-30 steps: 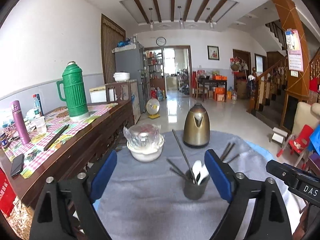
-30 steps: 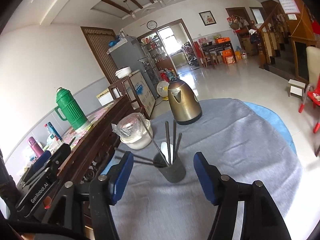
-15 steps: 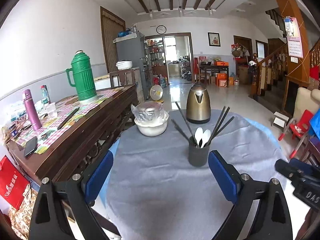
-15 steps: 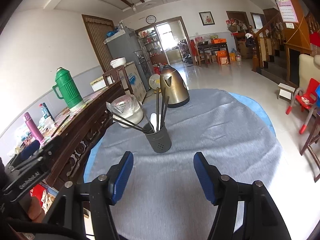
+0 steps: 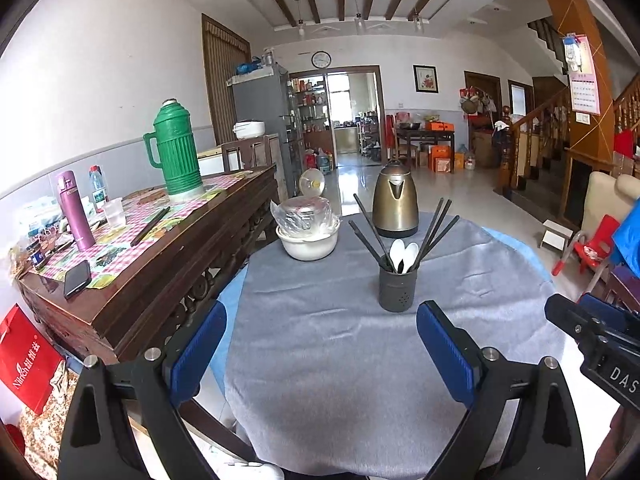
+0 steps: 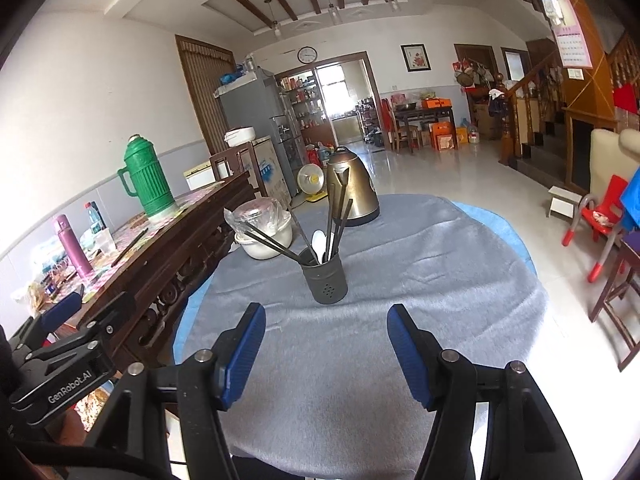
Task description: Organize utensils
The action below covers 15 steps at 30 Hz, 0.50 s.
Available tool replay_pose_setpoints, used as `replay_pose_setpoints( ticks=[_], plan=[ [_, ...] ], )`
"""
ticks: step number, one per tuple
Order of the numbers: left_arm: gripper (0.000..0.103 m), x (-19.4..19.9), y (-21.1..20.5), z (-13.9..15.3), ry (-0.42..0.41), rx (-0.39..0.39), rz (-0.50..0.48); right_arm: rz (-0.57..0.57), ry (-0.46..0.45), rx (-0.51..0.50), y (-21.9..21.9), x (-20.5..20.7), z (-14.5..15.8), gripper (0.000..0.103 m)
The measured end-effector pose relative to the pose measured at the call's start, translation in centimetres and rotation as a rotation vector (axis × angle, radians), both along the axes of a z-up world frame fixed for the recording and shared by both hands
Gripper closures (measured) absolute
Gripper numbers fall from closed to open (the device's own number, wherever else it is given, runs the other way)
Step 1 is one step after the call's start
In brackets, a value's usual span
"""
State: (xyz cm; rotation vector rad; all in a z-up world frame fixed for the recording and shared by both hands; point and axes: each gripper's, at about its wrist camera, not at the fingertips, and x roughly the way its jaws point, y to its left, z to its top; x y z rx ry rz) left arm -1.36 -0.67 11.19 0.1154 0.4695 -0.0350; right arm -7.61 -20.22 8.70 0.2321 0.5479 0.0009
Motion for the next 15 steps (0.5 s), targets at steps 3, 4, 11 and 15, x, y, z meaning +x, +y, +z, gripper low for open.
replay_pose_setpoints(
  ticks=[3, 4, 11, 15],
  plan=[
    [0.007, -0.2, 0.4, -0.3, 0.001, 0.007, 0.004, 0.001, 0.0, -0.012, 0.6, 0.0, -0.3, 0.036],
    [0.007, -0.2, 0.6, -0.4, 0.001, 0.003, 0.01, 0.0, 0.0, -0.019, 0.8, -0.1, -0.4, 0.036],
    [0.007, -0.2, 1.0, -0.6, 0.002, 0.015, 0.029, 0.019, 0.024, -0.045, 2.0, -0.2, -1.4, 0.036],
    [0.007, -0.2, 1.1, -0.7, 0.005, 0.014, 0.027, 0.021, 0.033, -0.058, 2.5, -0.1, -1.6, 0.036]
  ],
)
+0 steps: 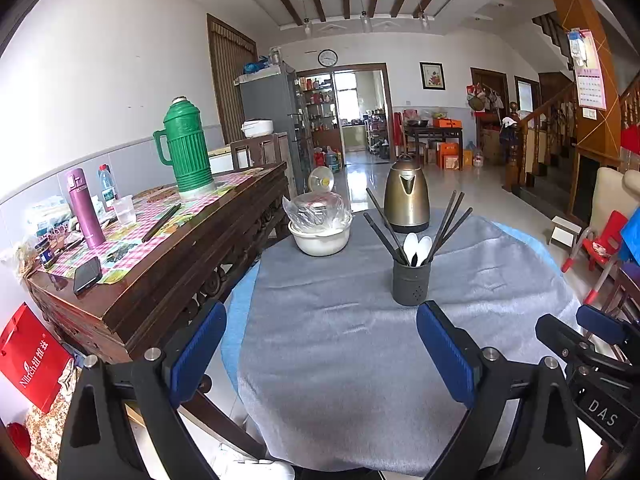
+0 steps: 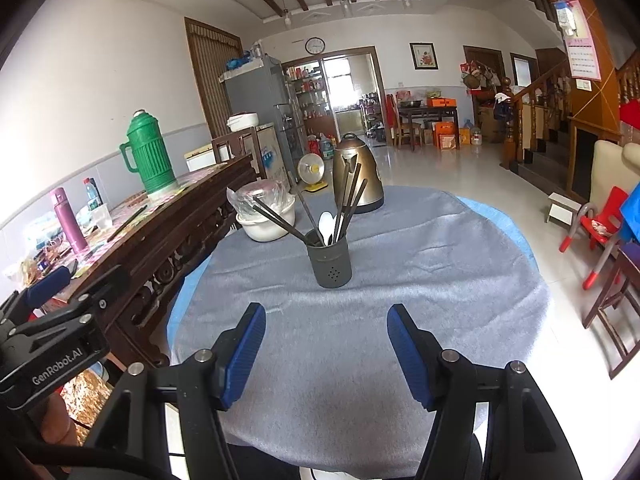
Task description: Organize utensils
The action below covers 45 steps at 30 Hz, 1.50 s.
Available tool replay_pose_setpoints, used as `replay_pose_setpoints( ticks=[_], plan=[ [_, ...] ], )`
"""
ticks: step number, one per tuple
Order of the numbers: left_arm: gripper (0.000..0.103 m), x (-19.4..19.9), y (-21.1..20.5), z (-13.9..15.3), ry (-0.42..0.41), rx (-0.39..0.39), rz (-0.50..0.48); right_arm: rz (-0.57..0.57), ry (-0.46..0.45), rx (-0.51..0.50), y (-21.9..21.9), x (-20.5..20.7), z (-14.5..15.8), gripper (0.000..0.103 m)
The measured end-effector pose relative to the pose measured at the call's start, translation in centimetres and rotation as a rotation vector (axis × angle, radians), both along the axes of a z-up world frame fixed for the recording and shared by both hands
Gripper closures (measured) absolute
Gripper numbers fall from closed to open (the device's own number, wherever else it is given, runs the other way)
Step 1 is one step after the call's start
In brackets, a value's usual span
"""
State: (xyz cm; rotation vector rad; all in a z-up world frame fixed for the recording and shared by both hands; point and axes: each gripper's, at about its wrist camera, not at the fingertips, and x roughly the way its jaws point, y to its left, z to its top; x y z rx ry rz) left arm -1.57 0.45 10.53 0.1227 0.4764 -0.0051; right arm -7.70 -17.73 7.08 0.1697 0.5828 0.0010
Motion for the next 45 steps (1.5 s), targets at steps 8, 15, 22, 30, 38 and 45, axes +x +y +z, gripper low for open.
replay_pose_setpoints(
  ticks=[8, 15, 22, 30, 38, 45],
  plan=[
    [0.007, -0.1, 0.3, -0.2, 0.001, 0.001, 0.003, -0.012, -0.019, -0.003, 0.3, -0.2, 0.2, 0.036],
    [0.007, -0.2, 0.6, -0.2, 0.001, 0.002, 0.006, -0.011, -0.029, -0.024, 0.9, -0.6, 0.5, 0.036],
    [0.007, -0.4, 0.9, -0.3, 0.002, 0.003, 0.009, -0.013, -0.036, -0.022, 0.6, -0.9, 0.7, 0.036],
    [0.007, -0.6, 1.2, -0.5, 0.003, -0.001, 0.015, -0.006, -0.035, -0.029, 1.0, -1.1, 0.8, 0.036],
    [0.007, -0.8, 1.5, -0.6, 0.004, -0.004, 0.021, -0.007, -0.038, -0.03, 1.2, -1.1, 0.9, 0.036],
    [0.007, -1.0, 1.4, -0.7, 0.0, -0.005, 0.021, -0.012, -0.038, -0.022, 1.3, -1.0, 1.1, 0.036]
  ],
)
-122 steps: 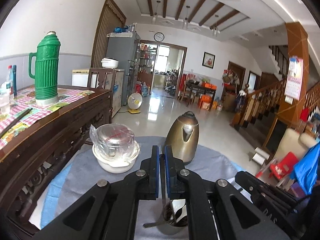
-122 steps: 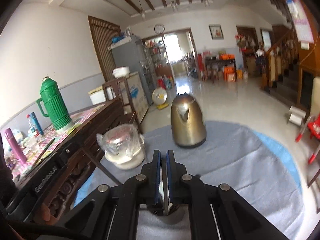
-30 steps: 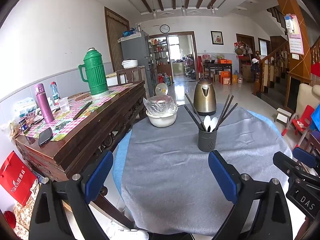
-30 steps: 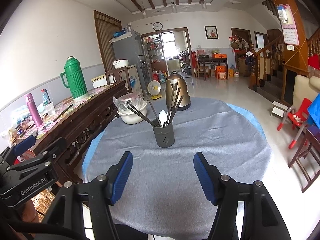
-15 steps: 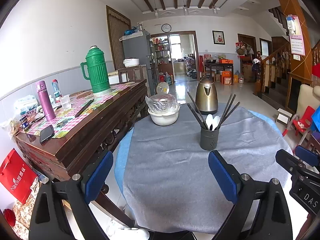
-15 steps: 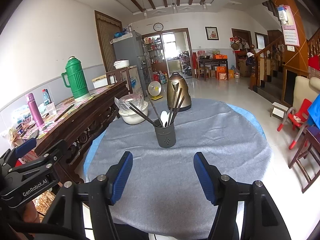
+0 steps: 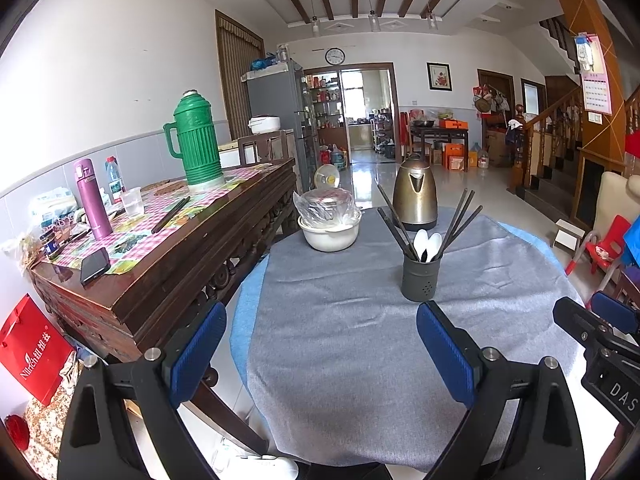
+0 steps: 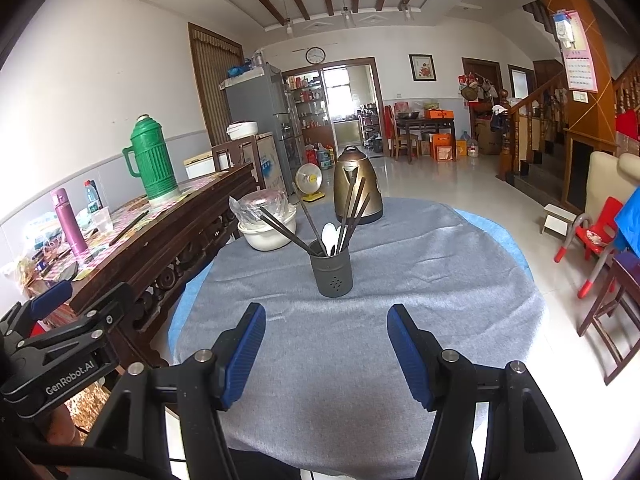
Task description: Organize utensils
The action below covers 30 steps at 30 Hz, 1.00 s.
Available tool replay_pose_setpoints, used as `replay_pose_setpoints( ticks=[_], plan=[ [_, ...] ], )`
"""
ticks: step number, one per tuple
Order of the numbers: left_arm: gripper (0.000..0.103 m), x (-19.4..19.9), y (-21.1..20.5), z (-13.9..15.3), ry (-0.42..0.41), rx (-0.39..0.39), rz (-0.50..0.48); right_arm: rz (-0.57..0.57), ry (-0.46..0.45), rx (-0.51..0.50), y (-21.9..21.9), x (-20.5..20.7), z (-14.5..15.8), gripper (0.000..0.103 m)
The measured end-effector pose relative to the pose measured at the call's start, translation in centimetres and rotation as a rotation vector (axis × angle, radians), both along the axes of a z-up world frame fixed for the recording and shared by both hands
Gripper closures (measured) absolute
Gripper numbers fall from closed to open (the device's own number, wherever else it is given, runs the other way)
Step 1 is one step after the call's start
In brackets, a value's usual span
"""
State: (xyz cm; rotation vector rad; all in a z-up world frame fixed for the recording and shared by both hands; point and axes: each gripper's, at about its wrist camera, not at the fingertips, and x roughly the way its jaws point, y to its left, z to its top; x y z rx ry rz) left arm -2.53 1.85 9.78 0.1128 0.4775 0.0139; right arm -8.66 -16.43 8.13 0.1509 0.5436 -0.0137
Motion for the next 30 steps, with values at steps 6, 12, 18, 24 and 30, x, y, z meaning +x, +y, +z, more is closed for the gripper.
replay_pose_setpoints(
  ticks=[6, 12, 18, 24, 30],
  plan=[
    [0.007, 0.4, -0.1, 0.0, 0.003, 0.009, 0.006, -0.009, 0.011, 0.002, 0.1, 0.6, -0.2, 0.036],
    [0.007, 1.4, -0.4, -0.1, 0.013, 0.007, 0.013, -0.021, 0.028, 0.003, -0.5, 1.5, -0.7, 0.036],
    [0.007, 3.1, -0.3, -0.6, 0.037, 0.008, 0.024, -0.031, 0.043, -0.002, -1.0, 3.1, -1.1, 0.036],
    [0.007, 5.5, -0.2, -1.2, 0.08, -0.002, 0.035, -0.026, 0.079, 0.005, -1.3, 5.7, -1.9, 0.036],
    [0.007, 8.0, 0.0, -1.3, 0.103, -0.013, 0.057, -0.014, 0.088, -0.001, -1.2, 8.2, -1.7, 0.036]
  ],
)
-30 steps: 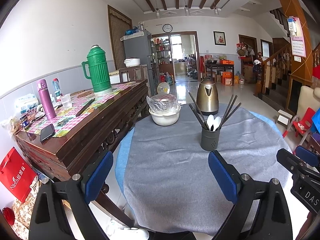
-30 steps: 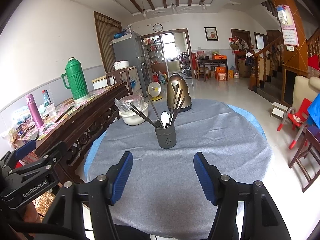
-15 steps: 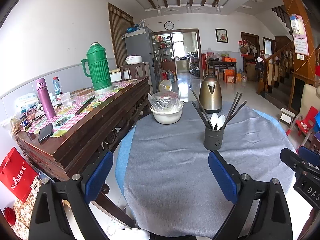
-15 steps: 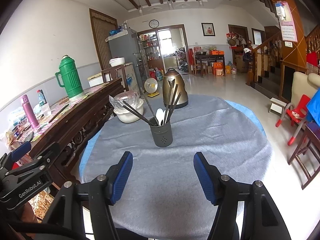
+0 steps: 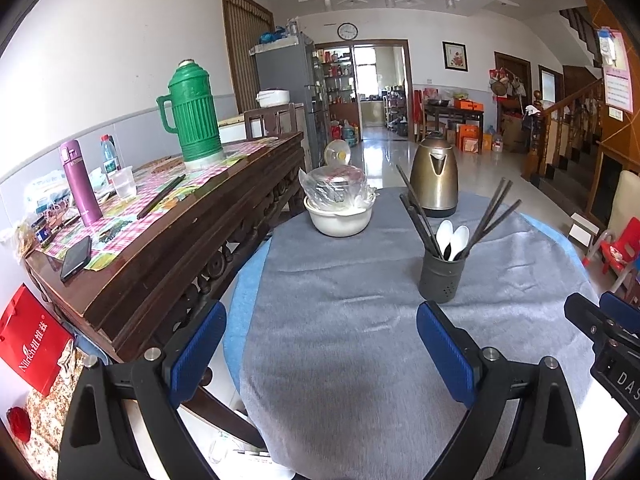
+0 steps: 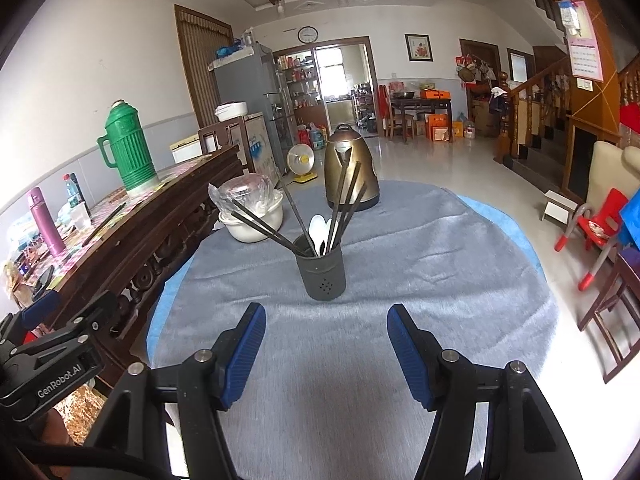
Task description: Organize utensils
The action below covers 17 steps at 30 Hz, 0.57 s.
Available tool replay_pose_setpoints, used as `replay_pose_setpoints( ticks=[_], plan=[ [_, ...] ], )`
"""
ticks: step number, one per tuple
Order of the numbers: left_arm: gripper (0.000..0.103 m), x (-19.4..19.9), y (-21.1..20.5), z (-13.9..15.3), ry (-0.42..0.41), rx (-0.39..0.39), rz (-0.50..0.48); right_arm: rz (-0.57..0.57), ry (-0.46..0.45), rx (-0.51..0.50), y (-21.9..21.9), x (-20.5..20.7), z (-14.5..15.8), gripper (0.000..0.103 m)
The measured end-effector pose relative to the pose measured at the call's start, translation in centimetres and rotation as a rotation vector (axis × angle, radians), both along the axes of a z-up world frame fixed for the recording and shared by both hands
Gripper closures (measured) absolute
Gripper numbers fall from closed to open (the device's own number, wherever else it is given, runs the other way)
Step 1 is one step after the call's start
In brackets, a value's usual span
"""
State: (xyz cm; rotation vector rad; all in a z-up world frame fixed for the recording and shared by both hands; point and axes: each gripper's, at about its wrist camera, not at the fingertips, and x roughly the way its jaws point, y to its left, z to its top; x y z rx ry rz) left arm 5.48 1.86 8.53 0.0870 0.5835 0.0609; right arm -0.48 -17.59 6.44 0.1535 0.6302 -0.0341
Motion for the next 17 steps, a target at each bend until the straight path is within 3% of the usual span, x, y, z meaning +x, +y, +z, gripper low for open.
replay_pose_setpoints(
  ticks=[10, 15, 17],
  plan=[
    [0.007, 3.3, -0.3, -0.2, 0.024, 0.008, 0.013, 0.004, -0.005, 0.001, -0.5, 3.5, 0.1, 0.036],
    [0.007, 5.2, -1.2, -1.2, 0.038, 0.014, -0.014, -0.01, 0.022, 0.015, -1.8, 5.4, -1.6, 0.036],
    [0.007, 6.9, -1.7, -3.2, 0.077, -0.012, -0.066, -0.044, 0.032, -0.002, -2.9, 6.3, -3.1, 0.033]
  ],
)
